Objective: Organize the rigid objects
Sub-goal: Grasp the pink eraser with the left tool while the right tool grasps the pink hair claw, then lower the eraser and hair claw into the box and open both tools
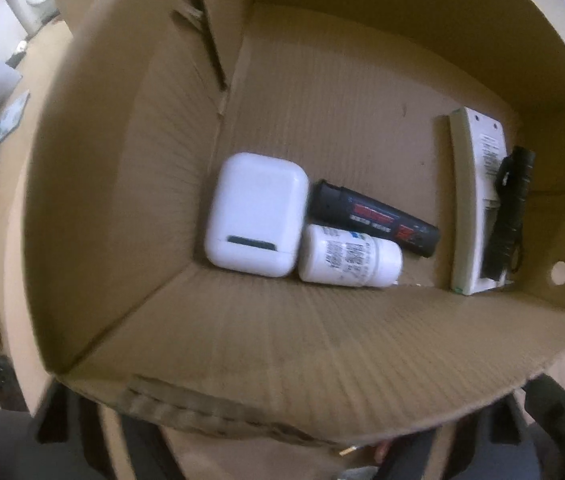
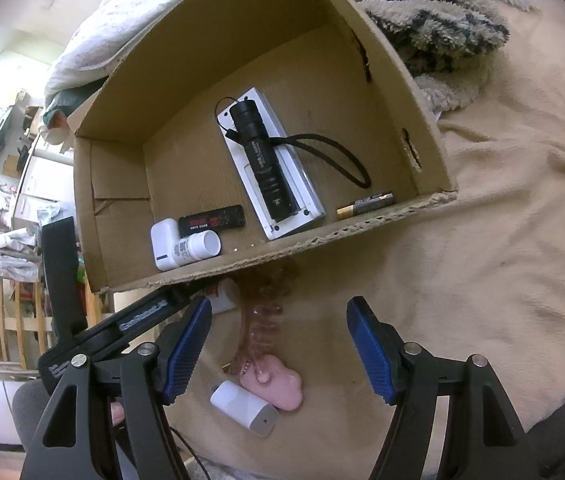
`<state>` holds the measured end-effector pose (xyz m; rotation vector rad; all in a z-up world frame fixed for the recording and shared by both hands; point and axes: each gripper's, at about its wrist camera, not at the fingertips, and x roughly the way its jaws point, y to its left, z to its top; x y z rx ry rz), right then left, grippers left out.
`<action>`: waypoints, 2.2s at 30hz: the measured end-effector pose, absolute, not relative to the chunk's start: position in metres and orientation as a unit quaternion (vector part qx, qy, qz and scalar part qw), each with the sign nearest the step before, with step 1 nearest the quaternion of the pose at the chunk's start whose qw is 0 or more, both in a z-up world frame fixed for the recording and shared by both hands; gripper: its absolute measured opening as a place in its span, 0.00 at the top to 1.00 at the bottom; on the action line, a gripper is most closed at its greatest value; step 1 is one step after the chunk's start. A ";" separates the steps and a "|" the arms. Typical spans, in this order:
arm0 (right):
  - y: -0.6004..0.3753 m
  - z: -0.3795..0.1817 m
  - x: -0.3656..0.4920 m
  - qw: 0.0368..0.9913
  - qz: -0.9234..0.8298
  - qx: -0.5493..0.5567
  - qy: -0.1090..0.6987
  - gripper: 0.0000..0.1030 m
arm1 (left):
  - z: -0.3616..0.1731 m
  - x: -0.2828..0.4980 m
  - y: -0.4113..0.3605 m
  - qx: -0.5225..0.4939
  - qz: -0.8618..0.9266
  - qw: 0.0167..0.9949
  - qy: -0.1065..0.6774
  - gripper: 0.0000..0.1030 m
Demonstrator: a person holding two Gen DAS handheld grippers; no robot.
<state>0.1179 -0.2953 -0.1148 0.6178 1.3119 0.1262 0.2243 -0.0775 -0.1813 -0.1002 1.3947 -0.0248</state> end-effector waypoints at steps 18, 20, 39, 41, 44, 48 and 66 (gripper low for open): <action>-0.202 -0.162 0.140 0.748 0.077 0.079 0.655 0.38 | -0.165 0.198 -0.031 -0.075 0.017 0.760 0.645 0.44; -0.196 -0.163 0.141 0.761 0.069 0.051 0.643 0.38 | -0.164 0.197 -0.026 -0.078 0.019 0.759 0.646 0.43; -0.221 -0.120 0.113 0.795 0.070 0.072 0.598 0.57 | -0.153 0.169 -0.027 -0.049 0.031 0.769 0.636 0.44; -0.222 -0.112 0.109 0.800 0.071 0.075 0.591 0.57 | -0.151 0.167 -0.027 -0.049 0.031 0.771 0.634 0.44; -0.237 -0.101 0.104 0.805 0.071 0.097 0.581 0.57 | -0.146 0.162 -0.026 -0.045 0.027 0.776 0.629 0.44; -0.255 -0.082 0.087 0.816 0.069 0.128 0.560 0.57 | -0.133 0.155 -0.030 -0.038 0.023 0.782 0.622 0.44; -0.297 -0.003 0.100 0.878 0.109 0.236 0.401 0.57 | -0.046 0.170 -0.041 -0.025 0.009 0.852 0.523 0.44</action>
